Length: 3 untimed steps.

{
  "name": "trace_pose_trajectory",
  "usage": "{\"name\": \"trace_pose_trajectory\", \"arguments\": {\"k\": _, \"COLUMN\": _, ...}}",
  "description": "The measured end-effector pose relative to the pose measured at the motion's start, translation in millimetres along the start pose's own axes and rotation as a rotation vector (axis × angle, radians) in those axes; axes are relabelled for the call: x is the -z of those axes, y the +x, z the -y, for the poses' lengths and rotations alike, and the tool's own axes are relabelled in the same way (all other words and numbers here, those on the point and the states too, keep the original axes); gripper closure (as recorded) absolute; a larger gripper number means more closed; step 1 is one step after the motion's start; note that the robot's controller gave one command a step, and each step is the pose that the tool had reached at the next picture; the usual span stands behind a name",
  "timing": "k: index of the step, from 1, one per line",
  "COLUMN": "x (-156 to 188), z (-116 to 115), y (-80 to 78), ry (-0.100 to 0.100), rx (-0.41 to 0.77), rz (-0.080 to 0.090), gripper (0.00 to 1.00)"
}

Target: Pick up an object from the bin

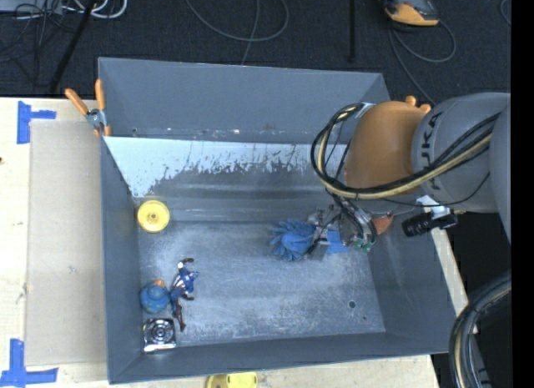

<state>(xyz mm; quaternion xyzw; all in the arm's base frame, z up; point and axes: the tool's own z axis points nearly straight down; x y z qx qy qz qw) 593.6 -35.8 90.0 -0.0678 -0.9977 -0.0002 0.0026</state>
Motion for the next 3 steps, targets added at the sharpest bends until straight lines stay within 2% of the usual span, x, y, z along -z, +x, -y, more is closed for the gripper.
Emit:
{"name": "trace_pose_trajectory", "arguments": {"k": 2, "x": 41, "z": 0, "y": 0.5, "ry": 0.0, "rx": 0.0, "rz": -0.001, "gripper": 1.0}}
{"name": "trace_pose_trajectory", "arguments": {"k": 3, "x": 63, "z": 0, "y": -0.8, "ry": -0.001, "rx": -0.001, "rz": 0.005, "gripper": 1.0}}
